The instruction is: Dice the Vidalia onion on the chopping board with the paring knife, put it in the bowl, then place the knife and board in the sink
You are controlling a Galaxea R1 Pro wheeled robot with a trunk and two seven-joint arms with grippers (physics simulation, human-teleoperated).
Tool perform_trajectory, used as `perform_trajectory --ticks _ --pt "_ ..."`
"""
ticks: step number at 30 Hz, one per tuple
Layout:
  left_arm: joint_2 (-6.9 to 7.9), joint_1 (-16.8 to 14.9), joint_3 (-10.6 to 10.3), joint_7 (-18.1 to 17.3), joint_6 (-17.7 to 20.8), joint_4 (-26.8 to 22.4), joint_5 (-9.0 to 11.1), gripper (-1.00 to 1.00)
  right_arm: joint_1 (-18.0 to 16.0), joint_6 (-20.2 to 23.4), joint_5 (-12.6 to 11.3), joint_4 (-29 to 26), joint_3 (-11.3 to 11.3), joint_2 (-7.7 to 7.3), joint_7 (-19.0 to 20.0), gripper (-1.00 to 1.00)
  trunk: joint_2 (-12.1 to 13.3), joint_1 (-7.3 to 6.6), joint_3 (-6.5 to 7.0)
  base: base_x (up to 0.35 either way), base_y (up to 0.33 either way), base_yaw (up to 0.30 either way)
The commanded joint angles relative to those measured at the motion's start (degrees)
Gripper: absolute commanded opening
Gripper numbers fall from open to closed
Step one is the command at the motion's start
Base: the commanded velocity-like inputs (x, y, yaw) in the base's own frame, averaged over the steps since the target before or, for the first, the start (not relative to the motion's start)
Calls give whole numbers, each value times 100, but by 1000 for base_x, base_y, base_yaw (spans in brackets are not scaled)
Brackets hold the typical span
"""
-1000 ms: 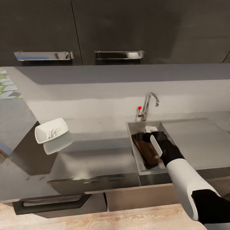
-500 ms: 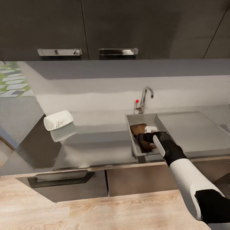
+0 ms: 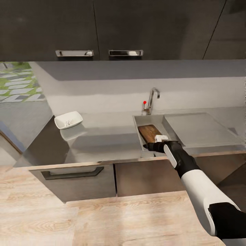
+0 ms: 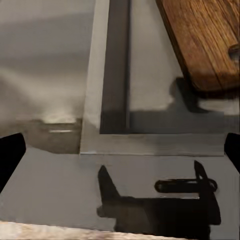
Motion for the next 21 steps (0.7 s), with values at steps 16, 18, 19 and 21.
perform_trajectory --ticks 16,18,19,21 --pt "-5 -10 -48 5 -43 18 40 100 -5 18 -13 -6 27 -7 -10 100 -12 0 -11 -335 0 0" --pt "-5 -10 -48 5 -43 18 40 100 -5 18 -12 -6 27 -7 -10 100 -12 0 -11 -335 0 0" --pt "-5 -9 -48 5 -43 16 40 100 -5 18 -11 -6 27 -7 -10 100 -12 0 -11 -335 0 0" --pt "-5 -10 -48 5 -43 15 36 100 -5 18 -11 1 27 -6 -10 100 -12 0 -11 -335 0 0"
